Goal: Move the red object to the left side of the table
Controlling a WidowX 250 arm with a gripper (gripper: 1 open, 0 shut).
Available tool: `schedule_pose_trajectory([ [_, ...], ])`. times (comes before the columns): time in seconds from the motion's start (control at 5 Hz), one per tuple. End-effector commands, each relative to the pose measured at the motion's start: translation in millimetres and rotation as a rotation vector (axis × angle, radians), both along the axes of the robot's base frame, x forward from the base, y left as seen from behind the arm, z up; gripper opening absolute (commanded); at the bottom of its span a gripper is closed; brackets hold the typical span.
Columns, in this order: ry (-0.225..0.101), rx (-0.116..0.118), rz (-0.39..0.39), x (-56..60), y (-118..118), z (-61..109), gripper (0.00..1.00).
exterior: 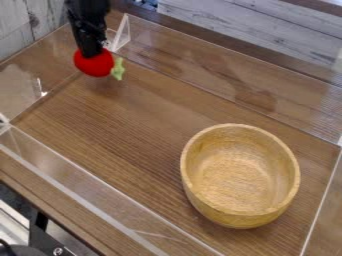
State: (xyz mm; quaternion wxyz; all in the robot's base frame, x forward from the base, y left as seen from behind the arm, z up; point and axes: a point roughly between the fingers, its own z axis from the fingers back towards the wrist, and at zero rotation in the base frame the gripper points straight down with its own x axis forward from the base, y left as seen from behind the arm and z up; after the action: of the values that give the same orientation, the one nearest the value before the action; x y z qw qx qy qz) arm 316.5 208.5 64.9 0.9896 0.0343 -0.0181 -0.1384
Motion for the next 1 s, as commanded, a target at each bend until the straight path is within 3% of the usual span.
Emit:
schedule_pose_trajectory([
  [0.0,-0.061,0.022,0.005,12.3,5,17.5,0.00],
  [0.6,-0.071,-0.027,0.045,19.4,6,12.4,0.00],
  [0.8,-0.068,-0.039,0.047,3.6,7,6.9,0.00],
])
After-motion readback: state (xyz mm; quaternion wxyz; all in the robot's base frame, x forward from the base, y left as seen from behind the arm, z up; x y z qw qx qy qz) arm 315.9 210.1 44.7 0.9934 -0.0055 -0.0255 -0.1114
